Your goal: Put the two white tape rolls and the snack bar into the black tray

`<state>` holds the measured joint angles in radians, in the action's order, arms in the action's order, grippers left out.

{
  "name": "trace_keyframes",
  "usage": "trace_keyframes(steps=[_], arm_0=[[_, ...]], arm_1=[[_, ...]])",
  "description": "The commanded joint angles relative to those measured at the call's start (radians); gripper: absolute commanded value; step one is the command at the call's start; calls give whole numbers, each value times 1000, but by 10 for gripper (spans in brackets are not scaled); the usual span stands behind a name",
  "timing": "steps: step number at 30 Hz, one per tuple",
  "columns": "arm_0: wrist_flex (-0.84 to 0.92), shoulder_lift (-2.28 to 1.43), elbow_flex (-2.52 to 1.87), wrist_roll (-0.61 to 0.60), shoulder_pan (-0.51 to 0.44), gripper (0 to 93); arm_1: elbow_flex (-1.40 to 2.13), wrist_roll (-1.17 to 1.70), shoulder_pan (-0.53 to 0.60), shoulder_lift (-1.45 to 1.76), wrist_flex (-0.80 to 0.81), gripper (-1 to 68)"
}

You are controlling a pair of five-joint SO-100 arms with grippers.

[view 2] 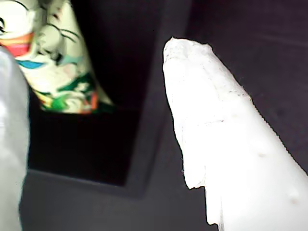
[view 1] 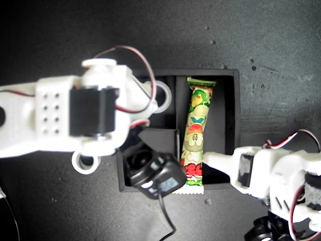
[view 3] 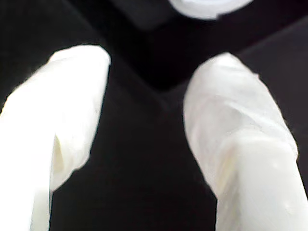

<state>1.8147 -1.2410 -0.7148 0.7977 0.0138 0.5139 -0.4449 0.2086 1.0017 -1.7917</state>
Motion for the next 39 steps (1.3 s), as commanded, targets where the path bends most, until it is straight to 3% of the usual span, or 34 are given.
trace_keyframes(steps=[1, 5, 9, 14, 19, 33, 37, 39], arm_0=[[20, -357, -212, 67, -48, 117], [-28, -569, -459, 202, -161, 105], [-173, -695, -716, 334, -301, 106], [-359, -767, -991, 488, -433, 112], [-506, -772, -1118, 568, -535, 118], [-733, -583, -1213, 566, -525, 133], [-772, -565, -1252, 584, -512, 136], [-785, -557, -1266, 586, -505, 136]], arm_1=[[261, -166, -15, 316, -9, 56], [555, -379, -28, 563, -8, 3], [822, -545, -32, 741, 31, -1], [1203, -692, -32, 1005, 206, -2], [1628, -842, -25, 1351, 413, -3], [2367, -904, -58, 1835, 902, -3], [2545, -879, -84, 2102, 925, -4], [2609, -864, -101, 2281, 854, -4]])
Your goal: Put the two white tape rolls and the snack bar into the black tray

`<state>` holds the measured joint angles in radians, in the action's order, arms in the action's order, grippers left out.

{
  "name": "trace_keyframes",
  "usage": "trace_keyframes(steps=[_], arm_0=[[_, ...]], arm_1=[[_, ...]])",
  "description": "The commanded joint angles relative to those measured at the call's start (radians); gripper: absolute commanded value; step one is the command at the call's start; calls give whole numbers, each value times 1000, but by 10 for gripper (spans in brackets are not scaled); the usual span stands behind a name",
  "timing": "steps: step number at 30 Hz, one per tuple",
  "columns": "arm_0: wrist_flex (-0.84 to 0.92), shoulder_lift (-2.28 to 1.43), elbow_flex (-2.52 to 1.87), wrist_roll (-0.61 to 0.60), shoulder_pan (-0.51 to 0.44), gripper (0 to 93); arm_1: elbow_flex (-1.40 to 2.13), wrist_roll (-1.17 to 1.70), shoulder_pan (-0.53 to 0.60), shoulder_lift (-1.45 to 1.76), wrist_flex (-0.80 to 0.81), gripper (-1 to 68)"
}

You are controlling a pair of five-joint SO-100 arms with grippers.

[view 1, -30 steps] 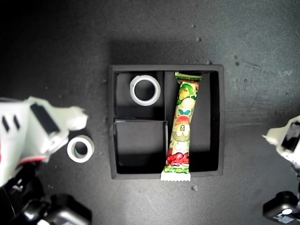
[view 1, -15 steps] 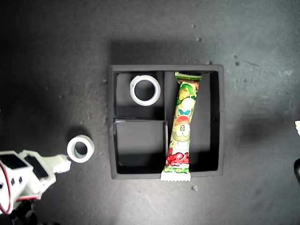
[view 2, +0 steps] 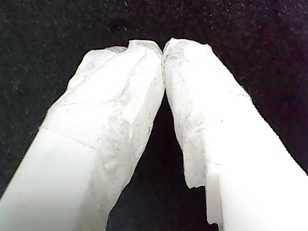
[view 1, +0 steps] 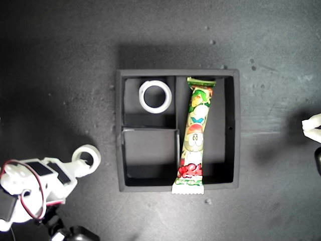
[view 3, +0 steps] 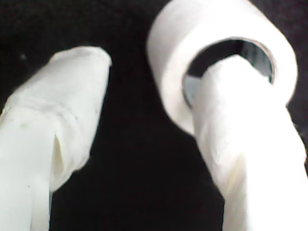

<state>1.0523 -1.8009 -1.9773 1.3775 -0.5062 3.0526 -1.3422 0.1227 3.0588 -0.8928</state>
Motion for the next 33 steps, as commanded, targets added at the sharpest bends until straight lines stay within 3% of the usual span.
trace_keyframes(steps=[1, 21, 24, 27, 29, 33], arm_0=[[-25, 11, -6, 6, 17, 136], [-127, 219, 41, -3, 41, 137], [-95, 308, 112, -12, 58, 125], [-29, 419, 206, -5, 75, 49], [20, 482, 268, 5, 84, 1], [147, 541, 425, 8, 83, 0]], arm_1=[[69, 38, -17, 245, -74, -4], [71, 51, -64, 275, -202, -4], [71, 49, -74, 275, -207, -3], [71, -8, -72, 275, -241, -1], [71, -61, -52, 275, -288, 5], [71, -233, -5, 265, -451, 19]])
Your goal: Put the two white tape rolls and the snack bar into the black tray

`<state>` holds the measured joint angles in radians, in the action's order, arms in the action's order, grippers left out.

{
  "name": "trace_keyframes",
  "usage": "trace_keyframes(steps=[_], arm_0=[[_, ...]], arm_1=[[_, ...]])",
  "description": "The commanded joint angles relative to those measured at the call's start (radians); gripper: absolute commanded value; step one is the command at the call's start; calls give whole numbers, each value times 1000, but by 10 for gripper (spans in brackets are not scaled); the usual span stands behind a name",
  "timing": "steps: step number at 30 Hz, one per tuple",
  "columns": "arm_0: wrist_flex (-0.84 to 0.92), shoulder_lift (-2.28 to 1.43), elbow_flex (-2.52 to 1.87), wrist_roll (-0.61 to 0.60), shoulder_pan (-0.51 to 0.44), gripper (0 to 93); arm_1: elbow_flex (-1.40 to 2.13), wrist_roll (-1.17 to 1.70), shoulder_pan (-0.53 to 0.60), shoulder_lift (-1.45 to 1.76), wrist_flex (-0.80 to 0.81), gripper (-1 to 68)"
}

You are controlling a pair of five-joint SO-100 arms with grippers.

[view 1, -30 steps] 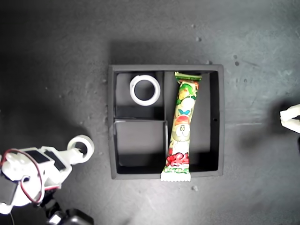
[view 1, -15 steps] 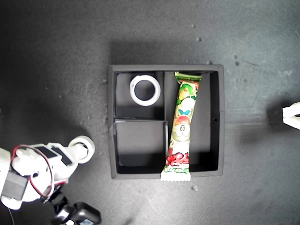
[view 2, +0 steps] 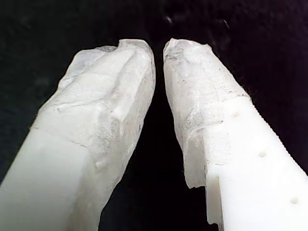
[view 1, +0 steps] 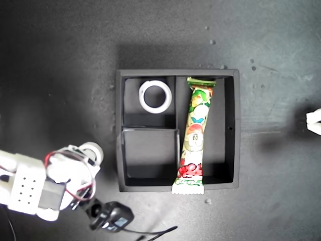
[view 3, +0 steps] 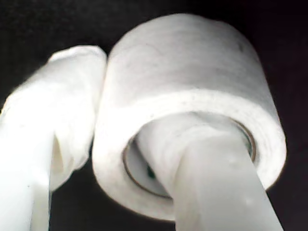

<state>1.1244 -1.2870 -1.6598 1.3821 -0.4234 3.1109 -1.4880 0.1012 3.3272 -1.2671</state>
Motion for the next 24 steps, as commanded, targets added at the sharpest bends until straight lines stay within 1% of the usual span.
trace_keyframes(steps=[1, 3, 5, 10, 14, 18, 24], arm_0=[[129, 35, 158, -2, 0, 0], [250, 44, 273, -5, 0, 0], [359, 38, 376, -11, 2, 0], [537, 2, 643, -51, 12, 0], [683, 98, 963, -121, 40, 0], [703, 232, 1261, -210, 72, 0], [703, 385, 1353, -202, 107, 1]], arm_1=[[12, -63, 21, -2, -77, 23], [12, 28, 25, 5, -77, 24], [12, 35, 40, 5, -77, 24], [12, 35, 49, 5, -77, 24], [12, 35, 49, 5, -77, 24], [12, 35, 49, 5, -77, 24], [12, 35, 49, 5, -77, 24]])
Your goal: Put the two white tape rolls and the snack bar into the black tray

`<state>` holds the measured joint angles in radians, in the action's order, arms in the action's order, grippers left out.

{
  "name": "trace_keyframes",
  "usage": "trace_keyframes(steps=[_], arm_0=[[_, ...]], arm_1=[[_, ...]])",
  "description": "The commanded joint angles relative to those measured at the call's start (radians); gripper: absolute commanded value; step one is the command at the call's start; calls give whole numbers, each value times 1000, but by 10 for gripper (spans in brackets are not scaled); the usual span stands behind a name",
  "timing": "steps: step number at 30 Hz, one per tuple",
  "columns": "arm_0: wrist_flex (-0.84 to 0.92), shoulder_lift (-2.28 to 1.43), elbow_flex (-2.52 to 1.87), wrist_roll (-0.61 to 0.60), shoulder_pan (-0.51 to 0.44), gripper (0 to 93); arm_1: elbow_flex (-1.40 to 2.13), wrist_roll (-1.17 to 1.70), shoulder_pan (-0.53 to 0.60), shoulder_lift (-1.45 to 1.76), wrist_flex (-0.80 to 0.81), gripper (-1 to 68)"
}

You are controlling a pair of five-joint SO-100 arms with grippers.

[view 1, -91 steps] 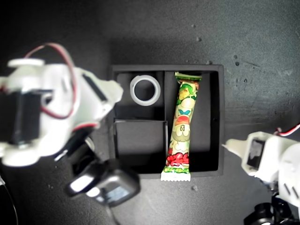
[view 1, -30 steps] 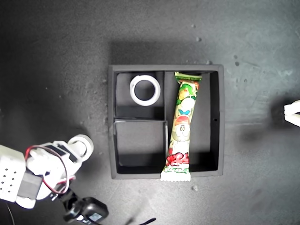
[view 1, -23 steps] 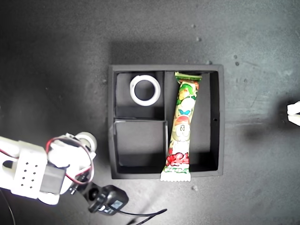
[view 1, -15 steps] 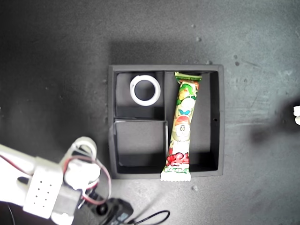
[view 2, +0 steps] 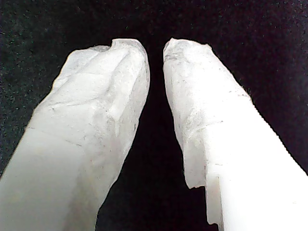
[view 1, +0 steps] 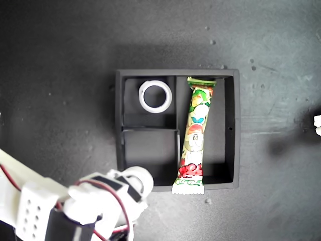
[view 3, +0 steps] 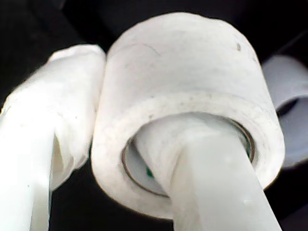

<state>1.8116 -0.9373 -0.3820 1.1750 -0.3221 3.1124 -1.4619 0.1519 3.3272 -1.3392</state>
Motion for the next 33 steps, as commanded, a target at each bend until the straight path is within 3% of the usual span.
trace_keyframes(steps=[1, 10, 14, 23, 28, 30, 33], arm_0=[[15, 64, 81, 12, 12, 1], [18, 215, 150, 15, 48, 2], [20, 212, 150, 9, 48, 81], [21, 123, 173, -43, 38, 95], [23, -324, -123, -98, 104, 51], [20, -569, -370, -87, 152, 1], [-46, -899, -815, -20, 218, 1]], arm_1=[[11, 9, -2, 5, -5, 24], [11, 11, -2, 5, -5, 24], [11, 11, -2, 5, -5, 24], [11, 11, -2, 5, -5, 24], [11, 11, -2, 5, -5, 24], [11, 11, -2, 5, -5, 24], [11, 11, -2, 5, -5, 24]])
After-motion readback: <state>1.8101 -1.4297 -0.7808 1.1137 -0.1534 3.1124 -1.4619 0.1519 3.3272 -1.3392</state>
